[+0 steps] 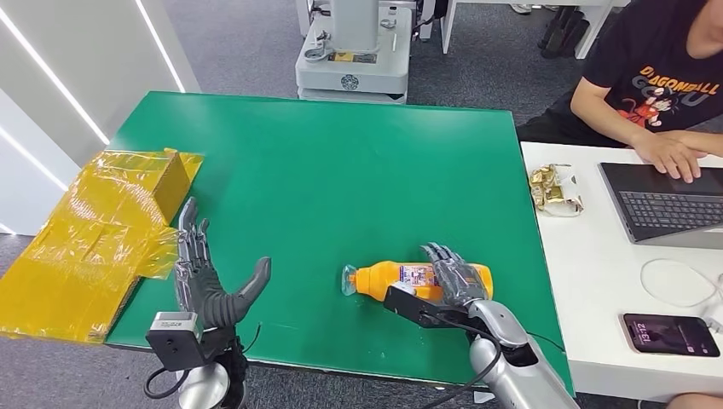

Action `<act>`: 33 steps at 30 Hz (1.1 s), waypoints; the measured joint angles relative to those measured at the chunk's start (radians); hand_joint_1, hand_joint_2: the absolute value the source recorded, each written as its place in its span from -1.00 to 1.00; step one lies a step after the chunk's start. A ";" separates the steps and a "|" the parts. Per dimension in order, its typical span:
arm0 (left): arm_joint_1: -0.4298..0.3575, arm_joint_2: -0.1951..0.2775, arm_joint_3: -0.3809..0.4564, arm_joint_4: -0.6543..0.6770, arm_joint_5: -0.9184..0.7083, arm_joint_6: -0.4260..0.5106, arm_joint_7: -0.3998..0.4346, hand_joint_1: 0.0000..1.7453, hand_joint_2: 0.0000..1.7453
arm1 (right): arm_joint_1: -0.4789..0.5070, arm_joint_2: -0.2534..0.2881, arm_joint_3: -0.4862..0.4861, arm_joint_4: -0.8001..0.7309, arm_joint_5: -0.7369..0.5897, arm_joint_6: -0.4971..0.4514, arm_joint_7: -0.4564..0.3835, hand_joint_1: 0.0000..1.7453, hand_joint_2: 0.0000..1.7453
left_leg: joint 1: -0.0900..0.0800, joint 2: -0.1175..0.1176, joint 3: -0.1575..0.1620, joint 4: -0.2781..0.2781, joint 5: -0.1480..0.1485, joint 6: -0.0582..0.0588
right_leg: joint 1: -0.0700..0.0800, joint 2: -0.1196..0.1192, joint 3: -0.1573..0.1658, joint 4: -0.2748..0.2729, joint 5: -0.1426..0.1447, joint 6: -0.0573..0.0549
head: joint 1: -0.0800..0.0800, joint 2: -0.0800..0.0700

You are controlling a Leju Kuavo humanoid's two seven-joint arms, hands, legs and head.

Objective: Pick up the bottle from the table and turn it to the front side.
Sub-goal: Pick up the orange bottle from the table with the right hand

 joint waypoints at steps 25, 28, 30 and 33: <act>-0.046 0.006 -0.037 0.032 0.036 -0.004 0.006 -1.00 1.00 | 0.156 -0.029 -0.095 -0.212 0.082 0.043 0.114 1.00 1.00 | 0.000 0.000 0.000 0.000 0.000 0.001 | 0.000 0.000 0.000 0.000 0.000 0.000 | 0.000 0.000; -0.073 0.009 -0.052 0.052 0.050 0.005 0.007 -1.00 1.00 | 0.168 -0.029 -0.109 -0.225 0.090 0.038 0.104 1.00 1.00 | 0.000 0.000 0.000 0.000 0.001 0.001 | 0.000 0.000 0.000 0.000 0.000 0.001 | 0.000 0.000; -0.079 0.009 -0.055 0.058 0.053 0.007 0.007 -1.00 1.00 | 0.174 -0.029 -0.114 -0.231 0.091 0.033 0.100 1.00 1.00 | 0.000 0.000 0.000 0.000 0.001 0.001 | 0.000 0.000 0.000 0.000 0.001 0.001 | 0.000 0.000; -0.081 0.009 -0.056 0.061 0.054 0.008 0.007 -1.00 1.00 | 0.178 -0.029 -0.117 -0.235 0.091 0.029 0.098 1.00 1.00 | 0.000 0.000 0.000 0.000 0.001 0.001 | 0.000 0.000 0.000 0.000 0.001 0.001 | 0.000 0.000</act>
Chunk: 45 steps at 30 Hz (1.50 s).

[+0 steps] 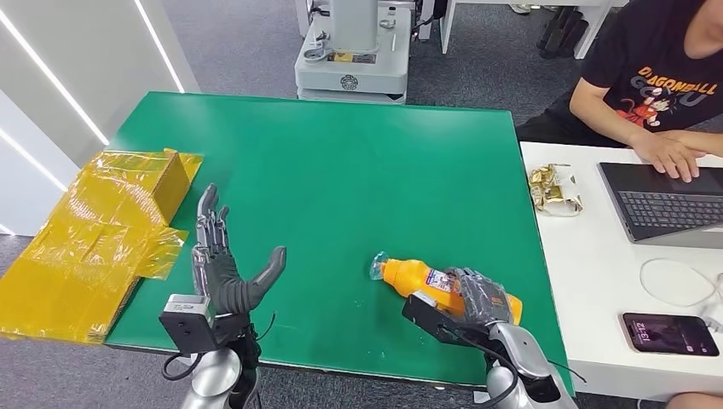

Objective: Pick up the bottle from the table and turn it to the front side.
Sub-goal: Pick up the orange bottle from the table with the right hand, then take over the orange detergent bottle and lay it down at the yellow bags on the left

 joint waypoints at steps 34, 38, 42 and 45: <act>-0.028 -0.009 -0.036 0.074 0.033 -0.038 -0.011 -1.00 1.00 | 0.078 0.164 -0.080 -0.172 -0.264 -0.617 -0.531 1.00 1.00 | 0.000 0.000 -0.001 0.000 0.000 0.000 | 0.000 0.000 -0.001 0.000 0.000 0.000 | 0.000 0.000; -0.043 -0.006 -0.039 0.098 0.076 -0.076 -0.008 -1.00 1.00 | 0.053 0.173 -0.066 -0.146 -0.304 -0.597 -0.577 1.00 1.00 | 0.000 0.000 -0.002 0.000 0.000 0.000 | 0.000 0.000 -0.001 0.000 0.000 0.000 | 0.000 0.000; -0.062 -0.001 -0.039 0.122 0.144 -0.149 -0.006 -1.00 1.00 | -0.008 0.186 -0.032 -0.076 -0.331 -0.548 -0.605 1.00 1.00 | 0.000 0.000 -0.001 0.000 0.001 -0.001 | 0.000 0.000 -0.001 0.001 0.000 0.000 | 0.000 0.000; -0.063 0.002 -0.039 0.131 0.151 -0.166 -0.004 -1.00 1.00 | -0.048 0.196 -0.004 -0.021 -0.328 -0.520 -0.608 1.00 1.00 | 0.000 0.000 -0.001 0.000 0.001 -0.001 | 0.000 0.000 -0.001 0.001 0.000 0.000 | 0.000 0.000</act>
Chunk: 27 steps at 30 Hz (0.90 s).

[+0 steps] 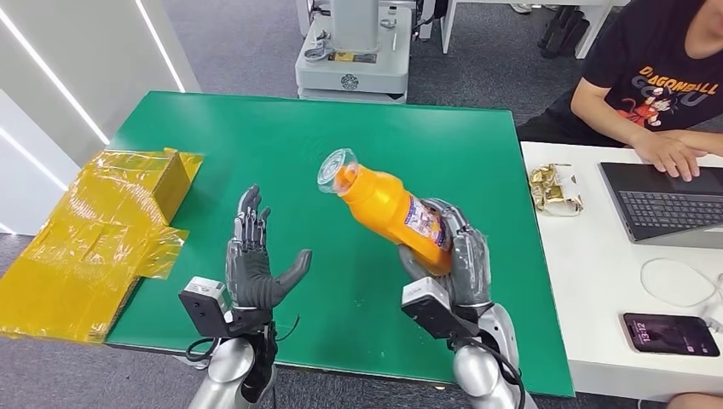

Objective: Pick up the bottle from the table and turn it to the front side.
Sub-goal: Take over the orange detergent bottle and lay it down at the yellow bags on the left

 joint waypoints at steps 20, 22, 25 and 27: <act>-0.016 0.003 0.001 0.019 -0.032 -0.057 0.054 -1.00 1.00 | -0.106 0.039 0.093 0.174 -0.005 0.141 -0.044 1.00 1.00 | 0.000 0.000 -0.001 0.000 0.000 0.000 | 0.000 0.000 -0.001 0.000 0.000 0.000 | 0.000 0.000; -0.015 0.003 0.002 0.019 -0.035 -0.056 0.054 -1.00 1.00 | -0.108 0.040 0.099 0.179 -0.009 0.154 -0.055 1.00 1.00 | 0.000 0.000 -0.001 0.000 0.000 0.000 | 0.000 0.000 -0.001 0.000 0.000 0.000 | 0.000 0.000; -0.013 0.004 0.004 0.019 -0.037 -0.052 0.054 -1.00 1.00 | -0.122 0.043 0.108 0.196 -0.021 0.176 -0.068 1.00 1.00 | 0.000 0.000 -0.002 0.000 0.000 0.000 | 0.000 0.000 -0.001 0.000 0.000 0.000 | 0.000 0.000; -0.013 0.005 0.007 0.019 -0.040 -0.046 0.054 -1.00 1.00 | -0.138 0.047 0.113 0.218 -0.032 0.187 -0.081 1.00 1.00 | 0.000 0.000 -0.001 0.000 0.000 0.000 | 0.000 0.000 -0.001 0.000 0.000 0.000 | 0.000 0.000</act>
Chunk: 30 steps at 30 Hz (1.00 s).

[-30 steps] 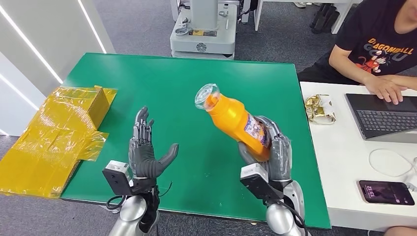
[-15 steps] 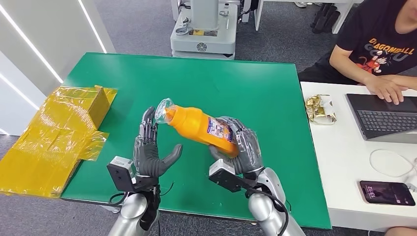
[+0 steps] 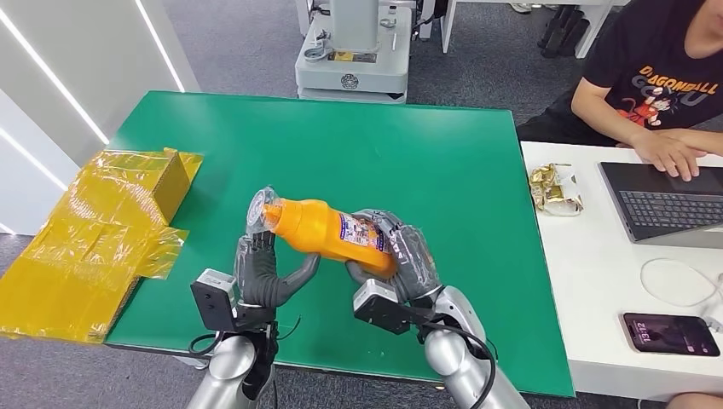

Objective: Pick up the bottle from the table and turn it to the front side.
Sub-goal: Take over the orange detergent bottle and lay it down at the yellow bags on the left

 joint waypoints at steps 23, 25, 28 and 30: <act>-0.007 0.010 0.013 0.018 0.035 0.059 -0.010 -1.00 1.00 | -0.118 0.057 0.075 0.237 -0.037 0.016 -0.001 1.00 1.00 | 0.000 0.000 0.000 0.000 0.001 0.000 | 0.000 0.000 -0.001 0.000 0.000 0.000 | 0.000 0.000; -0.007 0.010 0.012 0.018 0.035 0.064 -0.008 -1.00 1.00 | -0.119 0.060 0.077 0.245 -0.037 0.004 0.008 1.00 1.00 | 0.000 0.000 0.000 0.000 0.001 0.000 | 0.000 0.000 -0.001 0.000 0.000 0.000 | 0.000 0.000; -0.007 0.010 0.012 0.018 0.035 0.068 -0.005 -1.00 1.00 | -0.120 0.062 0.079 0.254 -0.040 -0.005 0.003 1.00 1.00 | 0.000 0.000 0.000 0.000 0.001 0.000 | 0.000 0.000 -0.001 0.000 0.000 0.000 | 0.000 0.000; -0.007 0.010 0.012 0.018 0.032 0.067 -0.003 -0.48 1.00 | -0.120 0.062 0.080 0.258 -0.042 -0.009 -0.010 1.00 1.00 | 0.000 0.000 0.000 0.000 0.001 0.000 | 0.000 0.000 -0.001 0.000 0.000 0.000 | 0.000 0.000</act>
